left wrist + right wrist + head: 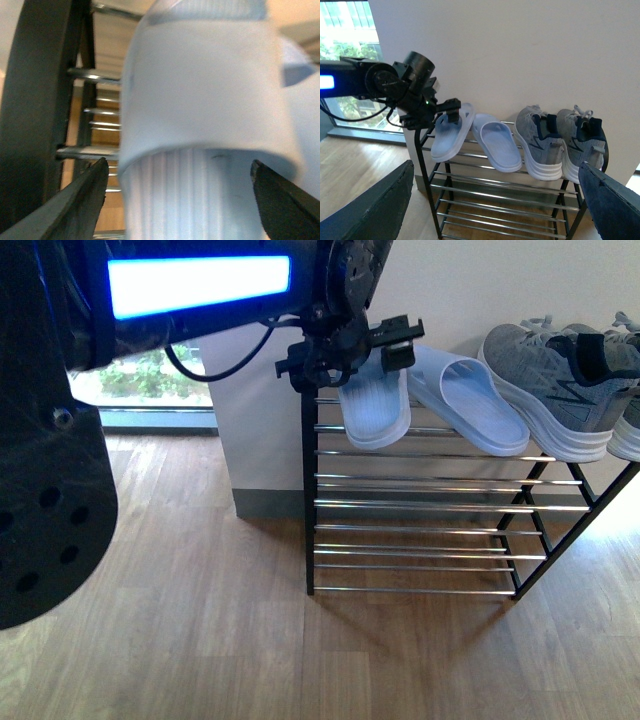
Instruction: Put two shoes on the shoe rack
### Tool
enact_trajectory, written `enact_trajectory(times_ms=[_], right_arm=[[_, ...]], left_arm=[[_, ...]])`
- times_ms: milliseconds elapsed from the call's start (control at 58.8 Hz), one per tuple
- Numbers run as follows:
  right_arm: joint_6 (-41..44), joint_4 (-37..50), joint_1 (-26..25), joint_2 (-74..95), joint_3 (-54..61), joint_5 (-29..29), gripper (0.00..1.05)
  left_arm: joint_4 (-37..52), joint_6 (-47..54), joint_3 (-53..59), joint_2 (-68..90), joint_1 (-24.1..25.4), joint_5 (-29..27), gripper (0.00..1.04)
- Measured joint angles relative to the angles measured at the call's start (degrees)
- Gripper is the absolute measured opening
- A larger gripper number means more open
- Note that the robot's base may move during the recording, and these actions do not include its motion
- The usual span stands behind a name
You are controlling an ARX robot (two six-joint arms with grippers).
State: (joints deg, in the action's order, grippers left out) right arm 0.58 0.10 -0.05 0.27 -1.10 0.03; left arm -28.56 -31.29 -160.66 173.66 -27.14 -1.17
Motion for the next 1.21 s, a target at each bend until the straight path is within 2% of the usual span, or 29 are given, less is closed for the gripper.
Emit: enact_trajectory(times_ms=[51,221,306,425,578,748,782,816,867,935,1037,1139,1156,1207], right_arm=[[0.00,0.00,0.00,0.00,0.00,0.00,0.95],[0.00,0.00,0.00,0.00,0.00,0.00,0.95],[0.00,0.00,0.00,0.00,0.00,0.00,0.95],[0.00,0.00,0.00,0.00,0.00,0.02,0.95],[0.00,0.00,0.00,0.00,0.00,0.00,0.95],[0.00,0.00,0.00,0.00,0.00,-0.02,0.95],[0.00,0.00,0.00,0.00,0.00,-0.04,0.95],[0.00,0.00,0.00,0.00,0.00,-0.02,0.95],[0.00,0.00,0.00,0.00,0.00,0.02,0.95],[0.00,0.00,0.00,0.00,0.00,0.00,0.95],[0.00,0.00,0.00,0.00,0.00,0.00,0.95],[0.00,0.00,0.00,0.00,0.00,0.00,0.95],[0.00,0.00,0.00,0.00,0.00,-0.02,0.95],[0.00,0.00,0.00,0.00,0.00,0.00,0.95]], left_arm=[[4.68,-1.46,8.55,-6.32,0.11,1.44,0.97],[15.76,-5.49,36.06,-32.26,0.35,5.73,0.95],[18.60,-6.49,43.17,-37.64,0.77,5.40,0.95],[21.27,-5.53,56.06,-45.66,2.03,0.11,0.95],[23.67,2.45,74.31,-58.31,4.61,-11.78,0.95],[24.41,5.95,78.23,-63.36,5.60,-13.70,0.95],[28.96,8.20,80.11,-63.58,5.60,-15.47,0.92],[45.22,14.47,87.38,-64.76,5.90,-18.18,0.83],[61.70,21.66,97.55,-67.28,6.84,-17.25,0.71],[72.43,25.88,105.98,-70.64,8.20,-16.00,0.60],[80.87,28.50,115.40,-76.72,10.80,-14.71,0.44],[83.69,29.66,122.20,-81.66,13.27,-13.27,0.28],[84.28,29.83,124.69,-83.14,13.84,-12.66,0.22],[84.98,30.05,127.99,-84.94,14.47,-11.50,0.13]])
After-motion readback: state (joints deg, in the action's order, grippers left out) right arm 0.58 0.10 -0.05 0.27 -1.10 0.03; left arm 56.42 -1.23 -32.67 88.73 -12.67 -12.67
